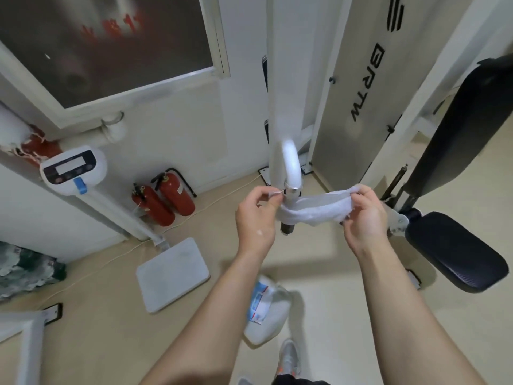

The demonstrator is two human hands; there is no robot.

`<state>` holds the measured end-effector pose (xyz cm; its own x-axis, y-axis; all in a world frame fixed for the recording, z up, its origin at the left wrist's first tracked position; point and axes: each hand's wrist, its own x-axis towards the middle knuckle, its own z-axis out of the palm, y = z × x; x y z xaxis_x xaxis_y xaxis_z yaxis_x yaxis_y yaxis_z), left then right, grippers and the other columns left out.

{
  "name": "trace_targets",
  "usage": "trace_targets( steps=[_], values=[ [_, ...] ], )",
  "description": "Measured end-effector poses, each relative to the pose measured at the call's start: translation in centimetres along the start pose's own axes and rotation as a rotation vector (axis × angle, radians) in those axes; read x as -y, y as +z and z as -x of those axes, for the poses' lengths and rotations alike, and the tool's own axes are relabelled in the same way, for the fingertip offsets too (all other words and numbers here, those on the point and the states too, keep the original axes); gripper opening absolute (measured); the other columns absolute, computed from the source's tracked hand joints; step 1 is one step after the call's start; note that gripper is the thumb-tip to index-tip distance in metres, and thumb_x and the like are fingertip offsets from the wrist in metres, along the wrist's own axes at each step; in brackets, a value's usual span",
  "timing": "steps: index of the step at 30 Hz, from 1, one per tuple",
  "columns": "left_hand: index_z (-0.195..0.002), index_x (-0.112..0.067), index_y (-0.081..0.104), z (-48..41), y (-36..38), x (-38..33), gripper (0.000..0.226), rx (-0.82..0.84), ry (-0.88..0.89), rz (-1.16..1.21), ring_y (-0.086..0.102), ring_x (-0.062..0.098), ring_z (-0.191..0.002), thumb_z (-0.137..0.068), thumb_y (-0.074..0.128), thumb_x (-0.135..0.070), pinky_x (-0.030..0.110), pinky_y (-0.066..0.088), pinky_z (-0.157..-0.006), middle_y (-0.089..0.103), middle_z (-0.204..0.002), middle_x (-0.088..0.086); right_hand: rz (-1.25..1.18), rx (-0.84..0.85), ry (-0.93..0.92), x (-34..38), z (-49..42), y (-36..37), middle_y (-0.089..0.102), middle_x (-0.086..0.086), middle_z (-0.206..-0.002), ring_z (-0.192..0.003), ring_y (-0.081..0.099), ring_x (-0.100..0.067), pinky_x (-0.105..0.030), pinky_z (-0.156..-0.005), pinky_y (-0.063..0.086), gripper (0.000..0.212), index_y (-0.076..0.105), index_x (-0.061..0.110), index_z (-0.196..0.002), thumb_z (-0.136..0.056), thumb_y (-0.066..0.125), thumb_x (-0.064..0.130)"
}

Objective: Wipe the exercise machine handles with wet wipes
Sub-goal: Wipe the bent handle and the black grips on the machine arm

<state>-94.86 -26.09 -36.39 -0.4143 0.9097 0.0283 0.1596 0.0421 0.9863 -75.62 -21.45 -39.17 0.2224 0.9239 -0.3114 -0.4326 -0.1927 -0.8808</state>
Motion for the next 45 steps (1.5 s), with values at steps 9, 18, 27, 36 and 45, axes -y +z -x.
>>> trace_targets(
  steps=[9, 18, 27, 36, 45],
  values=[
    [-0.104, -0.016, 0.06, 0.5, 1.5, -0.4, 0.036, 0.034, -0.165, 0.277, 0.066, 0.011, -0.085, -0.092, 0.052, 0.018, 0.03, 0.055, -0.083, 0.067, -0.097, 0.002, 0.175, 0.006, -0.082, -1.5, -2.6, 7.6, 0.064, -0.004, -0.099, -0.089, 0.059, -0.016, -0.023, -0.081, 0.046, 0.033, 0.066, 0.024, -0.09, -0.093, 0.047, -0.003],
    [-0.109, -0.015, 0.06, -3.1, 1.3, -1.1, 0.03, 0.139, -0.033, -0.06, 0.056, -0.012, -0.067, -0.088, 0.061, 0.006, 0.004, 0.045, -0.068, 0.067, -0.104, -0.008, 0.172, -0.008, -0.067, -2.0, -1.6, 10.5, 0.068, -0.002, -0.087, -0.079, 0.064, -0.021, -0.041, -0.078, 0.056, 0.027, 0.069, 0.022, -0.089, -0.085, 0.053, 0.0],
    [-0.107, -0.03, 0.057, -4.5, 0.7, -0.6, 0.043, 0.228, -0.001, -0.164, 0.057, -0.02, -0.077, -0.089, 0.055, 0.009, -0.001, 0.041, -0.072, 0.066, -0.098, -0.02, 0.193, -0.246, -0.039, -2.0, 0.7, 11.3, 0.04, 0.004, -0.076, -0.063, 0.037, -0.016, -0.026, -0.059, 0.037, 0.035, 0.04, 0.022, -0.076, -0.073, 0.071, 0.006],
    [-0.112, -0.027, 0.058, -3.9, 1.2, -0.8, 0.034, 0.287, -0.015, -0.117, 0.062, 0.01, -0.106, -0.093, 0.056, 0.002, 0.003, 0.04, -0.081, 0.067, -0.111, -0.006, 0.291, -0.091, 0.03, -0.2, 1.7, 10.8, 0.055, 0.0, -0.059, -0.045, 0.046, -0.009, -0.013, -0.043, 0.037, 0.008, 0.06, 0.005, -0.076, -0.082, 0.064, 0.001],
    [-0.127, -0.021, 0.051, -4.2, 0.5, -0.4, 0.03, 0.362, -0.065, -0.107, 0.062, 0.012, -0.109, -0.099, 0.06, -0.016, 0.014, 0.045, -0.084, 0.067, -0.112, -0.006, 0.036, 0.071, 0.075, 0.0, 2.6, 9.0, 0.069, -0.003, -0.061, -0.058, 0.061, -0.019, -0.03, -0.059, 0.044, 0.039, 0.067, 0.014, -0.078, -0.104, 0.04, 0.024]
  ],
)
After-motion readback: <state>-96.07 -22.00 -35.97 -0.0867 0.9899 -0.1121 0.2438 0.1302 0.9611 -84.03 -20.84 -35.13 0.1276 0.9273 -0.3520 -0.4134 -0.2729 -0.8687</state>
